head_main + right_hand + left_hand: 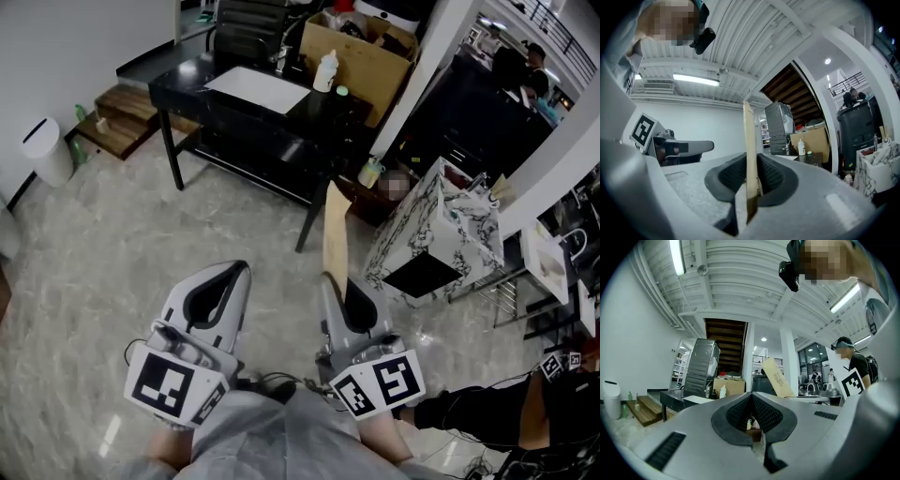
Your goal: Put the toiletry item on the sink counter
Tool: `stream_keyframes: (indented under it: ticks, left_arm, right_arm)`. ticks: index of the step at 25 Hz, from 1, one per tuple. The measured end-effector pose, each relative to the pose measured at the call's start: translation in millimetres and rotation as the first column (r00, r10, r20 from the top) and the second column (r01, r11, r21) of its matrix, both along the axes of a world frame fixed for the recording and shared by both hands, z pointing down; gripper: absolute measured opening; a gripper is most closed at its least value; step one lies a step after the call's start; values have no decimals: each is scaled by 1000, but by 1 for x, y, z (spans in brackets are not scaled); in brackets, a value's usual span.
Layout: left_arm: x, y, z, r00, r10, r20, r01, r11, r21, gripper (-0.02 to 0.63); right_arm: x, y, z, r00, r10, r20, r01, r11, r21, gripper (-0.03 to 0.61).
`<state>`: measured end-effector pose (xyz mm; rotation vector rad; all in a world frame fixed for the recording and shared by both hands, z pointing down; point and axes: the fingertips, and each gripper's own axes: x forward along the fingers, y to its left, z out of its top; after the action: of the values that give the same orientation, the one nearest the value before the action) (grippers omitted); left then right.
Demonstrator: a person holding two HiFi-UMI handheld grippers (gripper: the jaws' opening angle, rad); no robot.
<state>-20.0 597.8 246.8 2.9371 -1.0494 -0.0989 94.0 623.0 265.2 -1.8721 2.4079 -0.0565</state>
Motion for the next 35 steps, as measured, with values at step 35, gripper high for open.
stream_keyframes:
  ticks: [35]
  left_arm:
    - [22, -162, -2, 982, -187, 17, 187, 982, 12, 5]
  right_arm:
    - [30, -179, 8, 985, -170, 15, 170, 985, -3, 52]
